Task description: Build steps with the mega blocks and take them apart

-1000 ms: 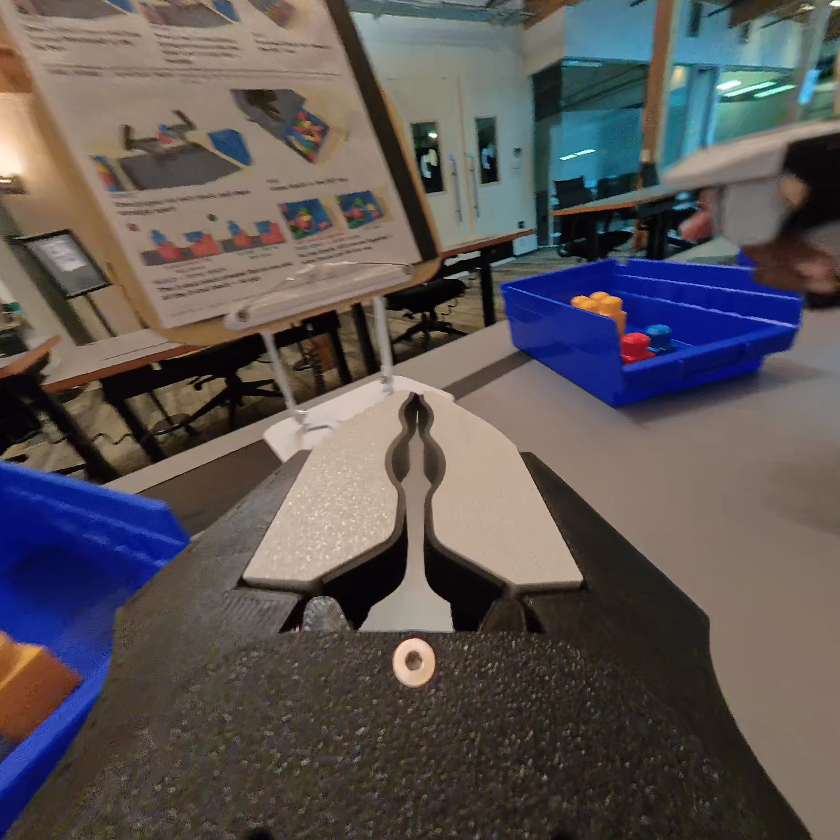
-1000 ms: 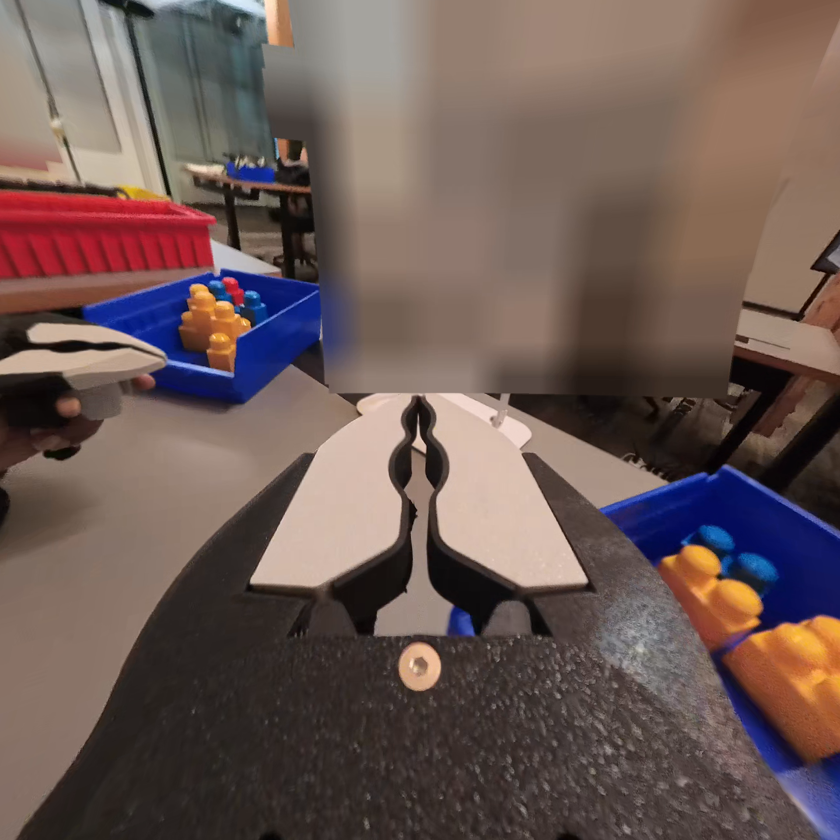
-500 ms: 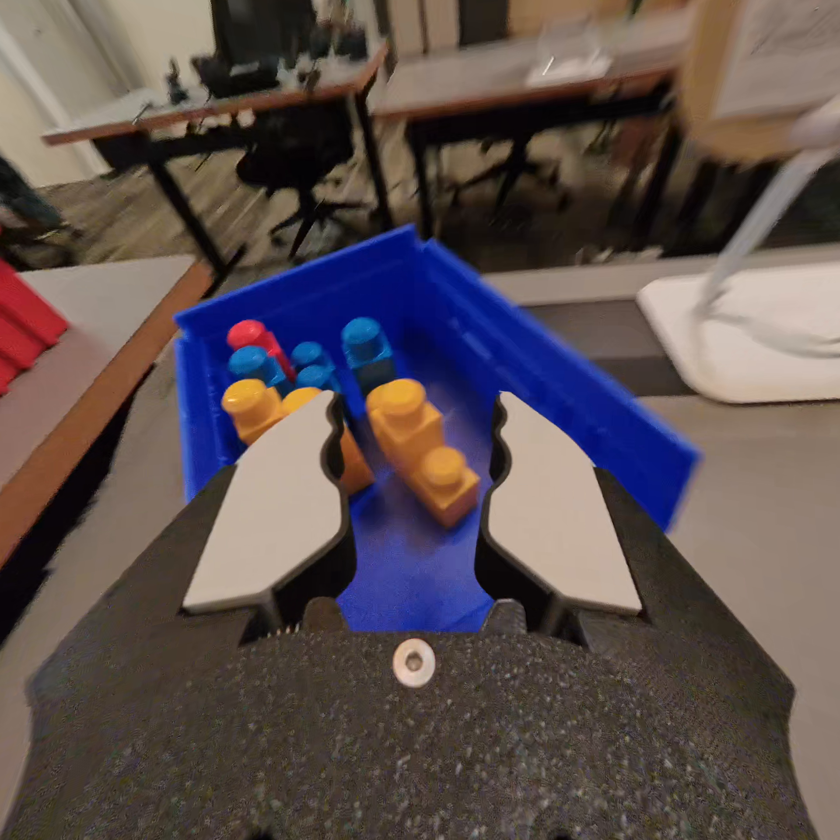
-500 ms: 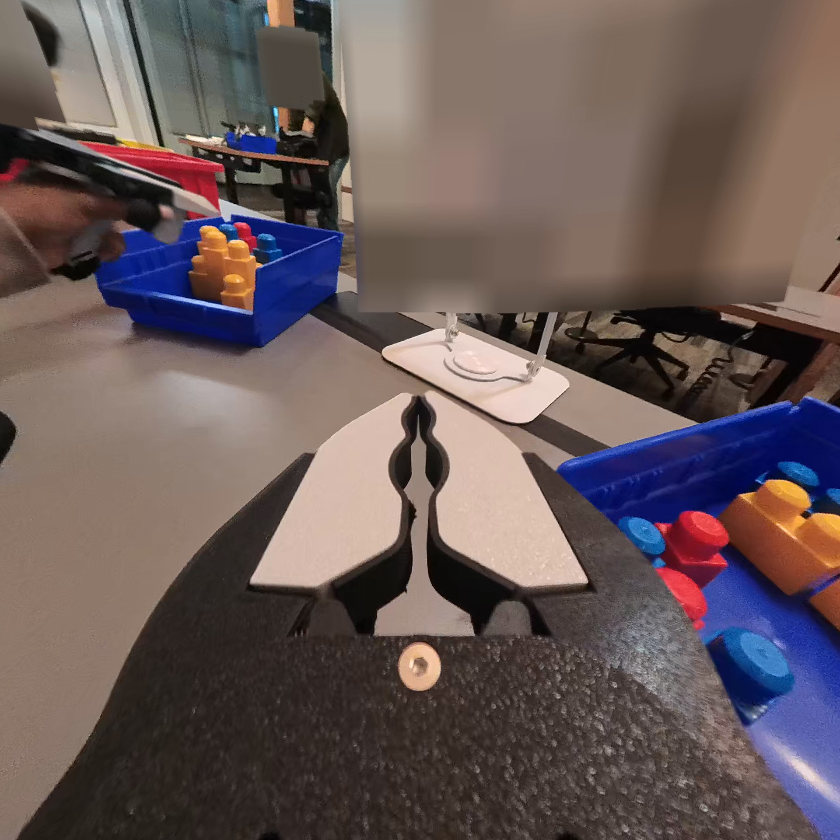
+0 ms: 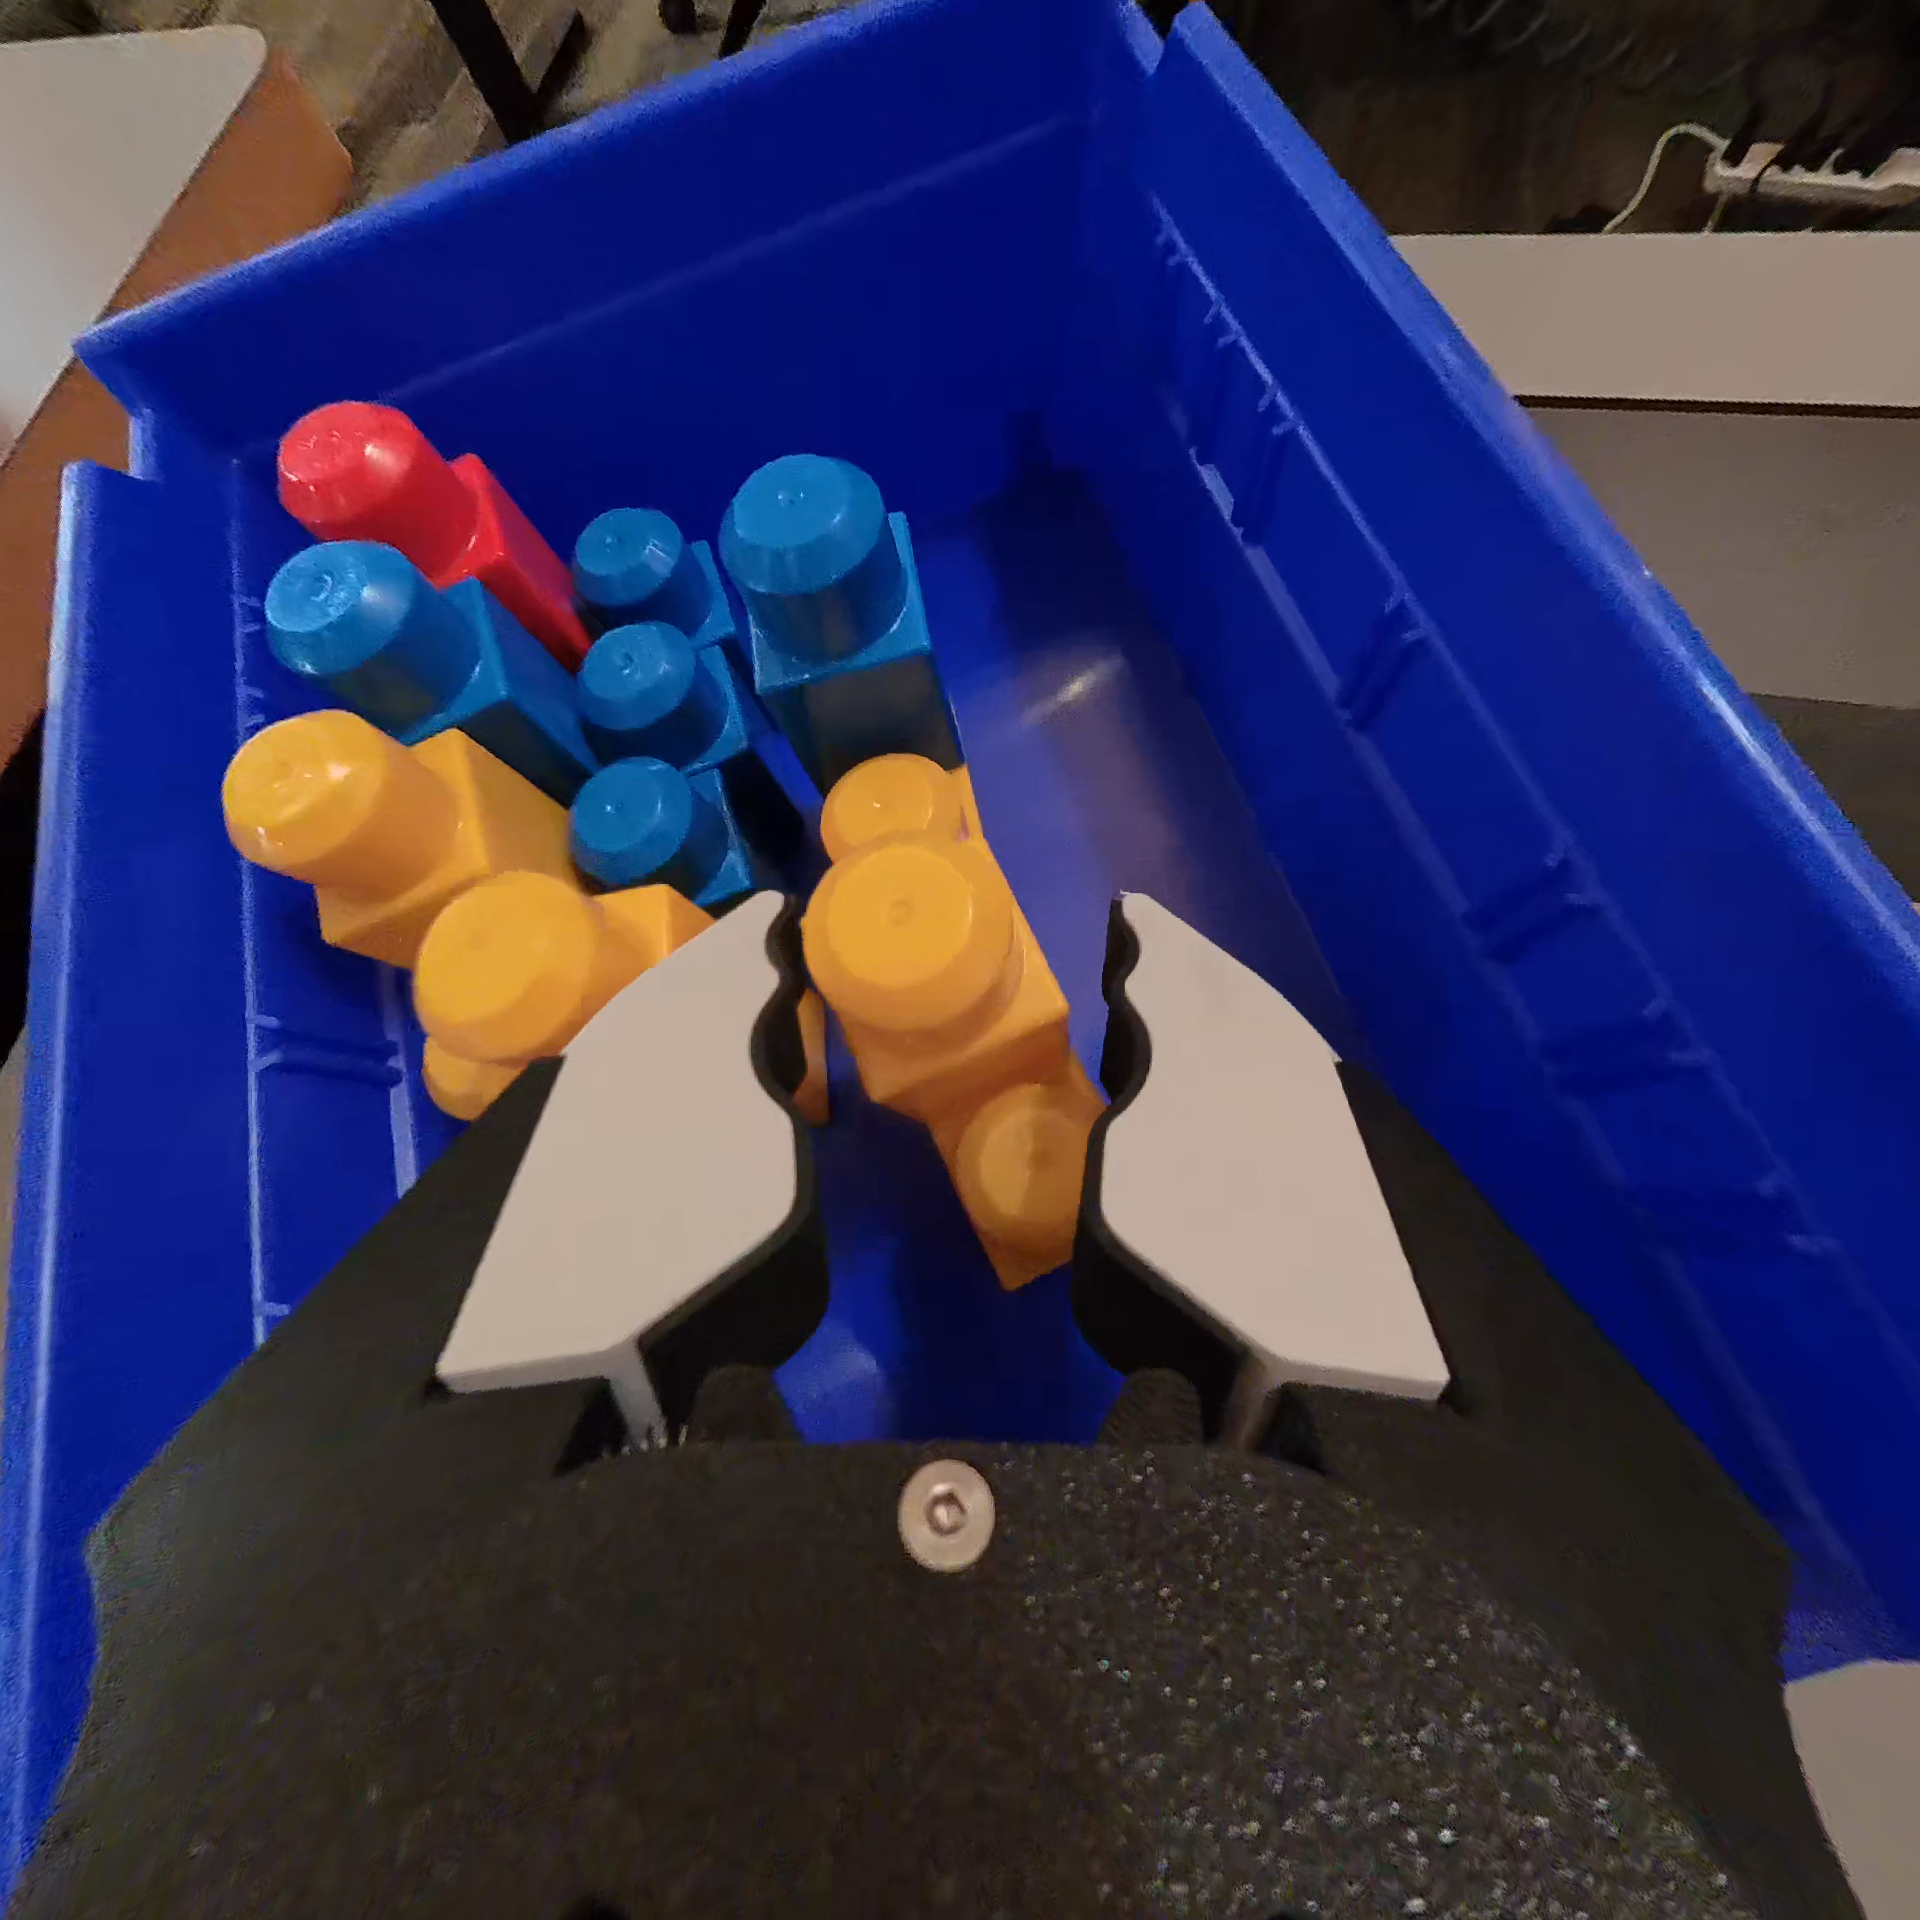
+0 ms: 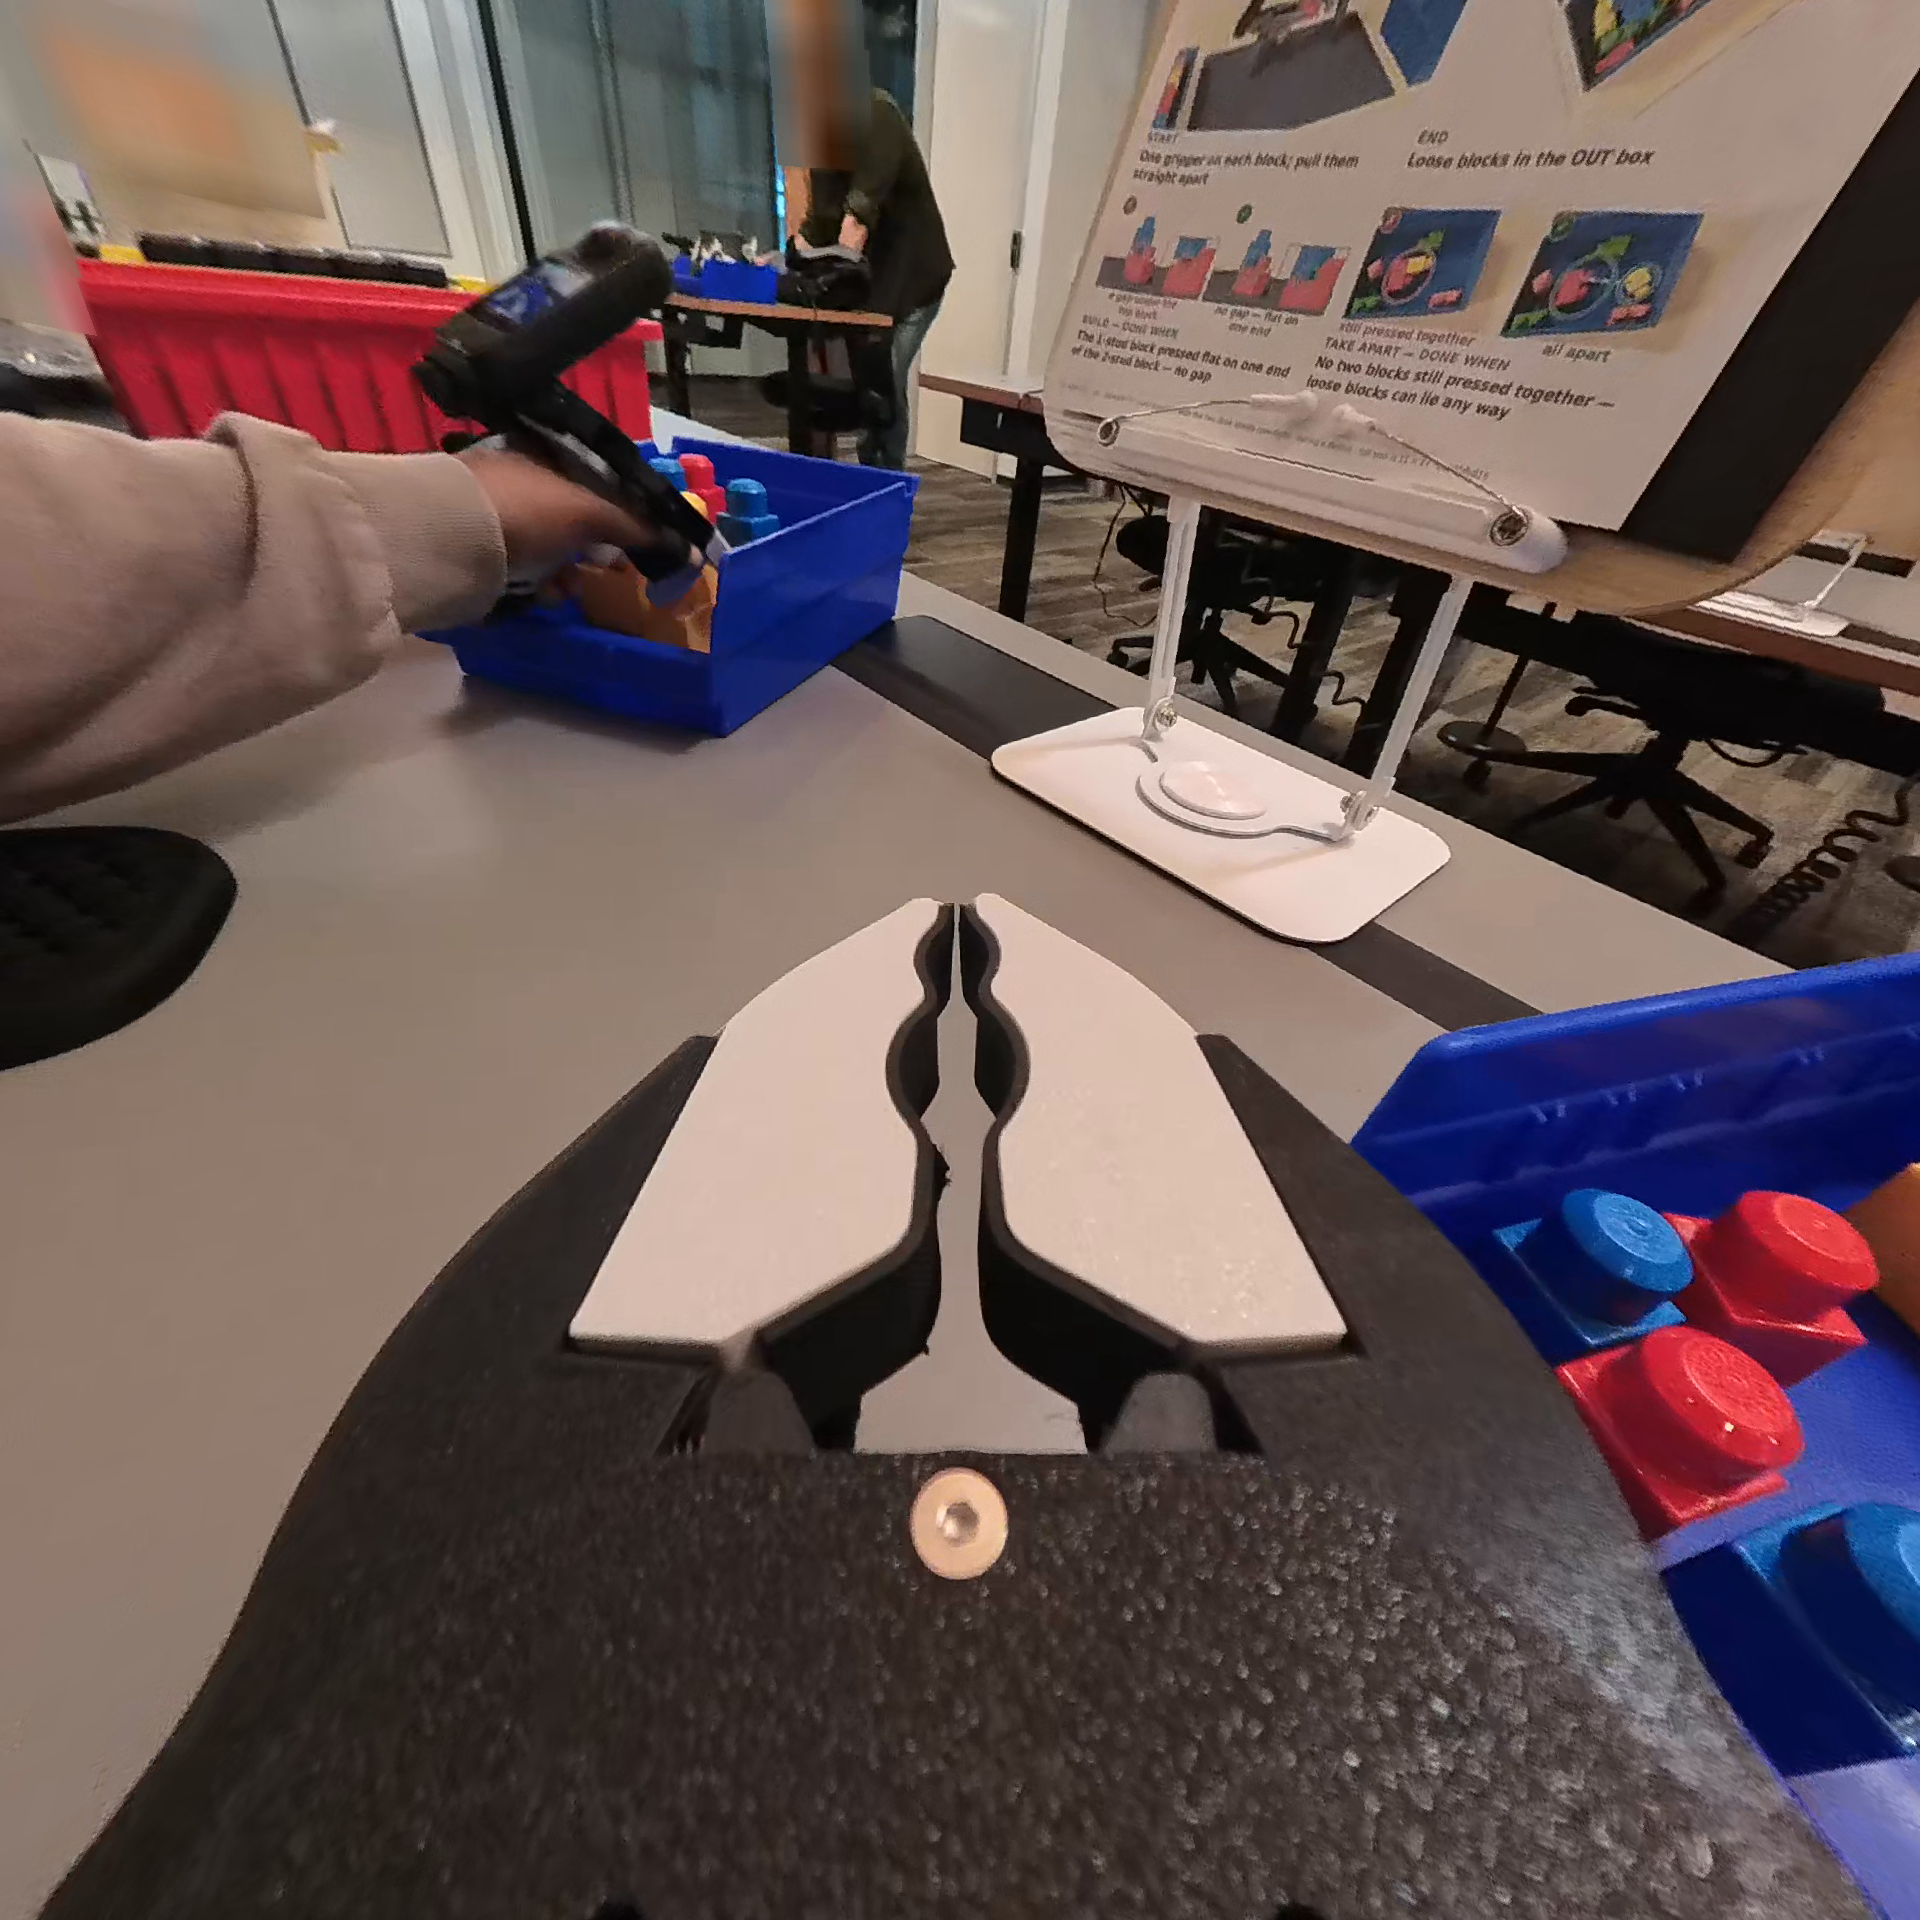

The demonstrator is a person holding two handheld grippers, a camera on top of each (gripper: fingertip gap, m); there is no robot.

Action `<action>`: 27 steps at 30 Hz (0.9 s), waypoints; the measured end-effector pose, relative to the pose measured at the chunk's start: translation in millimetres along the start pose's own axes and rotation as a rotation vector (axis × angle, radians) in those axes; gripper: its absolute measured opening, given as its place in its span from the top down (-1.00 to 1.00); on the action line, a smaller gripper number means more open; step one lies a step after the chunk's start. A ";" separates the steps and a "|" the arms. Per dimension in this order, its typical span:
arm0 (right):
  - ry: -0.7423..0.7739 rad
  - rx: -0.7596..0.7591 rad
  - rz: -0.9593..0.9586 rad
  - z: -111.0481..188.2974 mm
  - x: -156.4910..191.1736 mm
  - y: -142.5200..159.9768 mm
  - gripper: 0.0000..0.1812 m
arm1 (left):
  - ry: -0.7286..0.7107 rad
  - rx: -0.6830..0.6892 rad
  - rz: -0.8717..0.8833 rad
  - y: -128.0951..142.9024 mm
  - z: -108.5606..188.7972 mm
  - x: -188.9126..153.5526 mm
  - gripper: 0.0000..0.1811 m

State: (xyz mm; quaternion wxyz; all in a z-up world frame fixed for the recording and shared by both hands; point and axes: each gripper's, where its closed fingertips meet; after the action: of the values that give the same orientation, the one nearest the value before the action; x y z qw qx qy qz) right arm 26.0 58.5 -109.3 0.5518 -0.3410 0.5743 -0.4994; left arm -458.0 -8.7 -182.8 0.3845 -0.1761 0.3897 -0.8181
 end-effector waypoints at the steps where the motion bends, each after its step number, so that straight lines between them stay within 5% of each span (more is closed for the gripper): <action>1: -0.003 0.000 -0.002 0.2 0.1 0.1 0.99 | 0.000 0.001 -0.001 -1.0 -0.9 -0.5 0.43; 3: -0.002 0.000 -0.001 0.4 -0.1 -0.2 0.99 | 0.006 0.016 -0.002 -0.2 -2.6 -1.1 0.57; 11: 0.007 -0.007 0.007 1.1 -1.1 -2.0 1.00 | 0.042 -0.064 -0.019 -13.7 13.4 -2.5 0.58; 18: -0.033 -0.027 0.011 -1.0 7.3 -5.8 0.95 | 0.472 -0.330 -0.199 -45.0 133.5 -87.4 0.58; 21: -0.113 -0.048 0.008 -2.8 21.3 -12.4 0.81 | 0.754 -0.331 -0.324 -15.9 201.4 -143.6 0.58; 27: -0.312 -0.011 0.063 -3.7 60.7 -21.2 0.54 | 1.278 -0.182 -0.557 91.0 309.5 -228.3 0.59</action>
State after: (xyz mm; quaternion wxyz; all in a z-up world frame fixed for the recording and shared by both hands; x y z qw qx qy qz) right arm 9.4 -3.7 -107.4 0.6479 -0.3993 0.4948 -0.4195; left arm -84.7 -25.6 -54.2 -0.1598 0.2143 0.5467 -0.7935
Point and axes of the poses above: each gripper's, where its closed fingertips meet, z back along the fingers, y out of its underside, x = y × z across the jaws, and after that the axes turned 12 degrees about z, right-handed
